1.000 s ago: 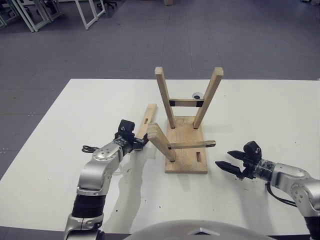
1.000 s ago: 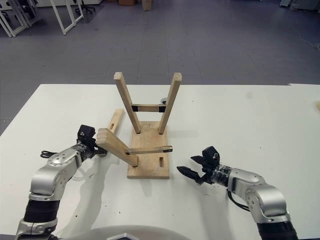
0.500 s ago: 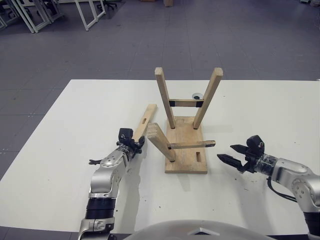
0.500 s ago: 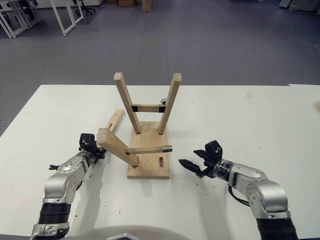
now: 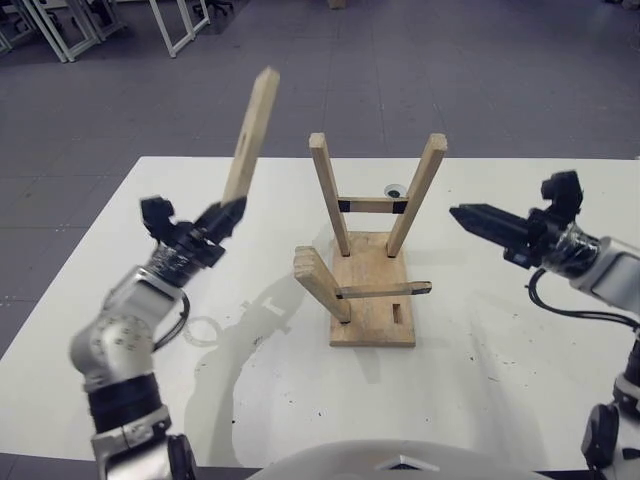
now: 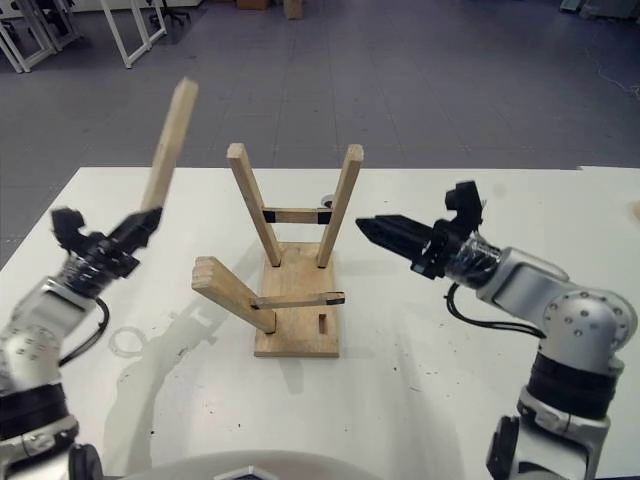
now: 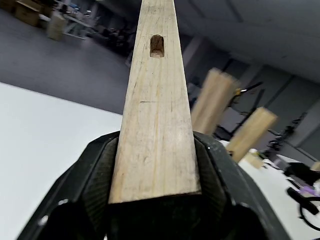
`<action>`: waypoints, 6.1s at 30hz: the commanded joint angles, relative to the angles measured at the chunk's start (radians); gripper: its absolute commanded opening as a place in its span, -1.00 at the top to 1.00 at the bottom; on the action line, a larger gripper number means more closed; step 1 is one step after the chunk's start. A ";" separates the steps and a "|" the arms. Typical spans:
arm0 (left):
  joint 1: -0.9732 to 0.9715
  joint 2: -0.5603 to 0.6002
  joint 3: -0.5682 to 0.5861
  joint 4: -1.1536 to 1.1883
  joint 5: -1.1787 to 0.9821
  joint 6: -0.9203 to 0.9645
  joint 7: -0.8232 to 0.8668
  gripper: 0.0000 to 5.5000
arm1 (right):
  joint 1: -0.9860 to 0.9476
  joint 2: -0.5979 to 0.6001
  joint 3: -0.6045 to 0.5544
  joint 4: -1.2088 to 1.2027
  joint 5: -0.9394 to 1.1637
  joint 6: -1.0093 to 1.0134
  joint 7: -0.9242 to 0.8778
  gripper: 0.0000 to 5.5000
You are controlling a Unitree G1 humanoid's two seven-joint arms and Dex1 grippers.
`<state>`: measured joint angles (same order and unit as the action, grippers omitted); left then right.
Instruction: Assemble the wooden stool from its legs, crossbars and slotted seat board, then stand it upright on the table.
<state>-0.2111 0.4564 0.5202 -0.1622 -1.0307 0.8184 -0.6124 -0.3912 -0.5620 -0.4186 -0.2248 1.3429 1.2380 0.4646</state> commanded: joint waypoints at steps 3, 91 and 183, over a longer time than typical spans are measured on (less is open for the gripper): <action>-0.183 0.077 -0.103 0.018 -0.265 0.230 -0.098 0.26 | -0.218 0.093 0.119 0.100 0.142 0.000 -0.108 -0.72; 0.013 0.016 -0.210 -0.011 -0.231 0.131 -0.058 -0.99 | 0.156 -0.020 0.339 0.397 -0.707 -1.203 1.145 0.26; -0.232 -0.402 -0.777 -0.239 0.485 -0.127 0.851 0.02 | 0.109 -0.141 0.736 0.202 -1.034 -0.849 0.428 0.26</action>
<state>-0.4486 0.0391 -0.2336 -0.4029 -0.5895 0.6627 0.2556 -0.3656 -0.6868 0.2543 -0.0924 0.4333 0.3094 0.9313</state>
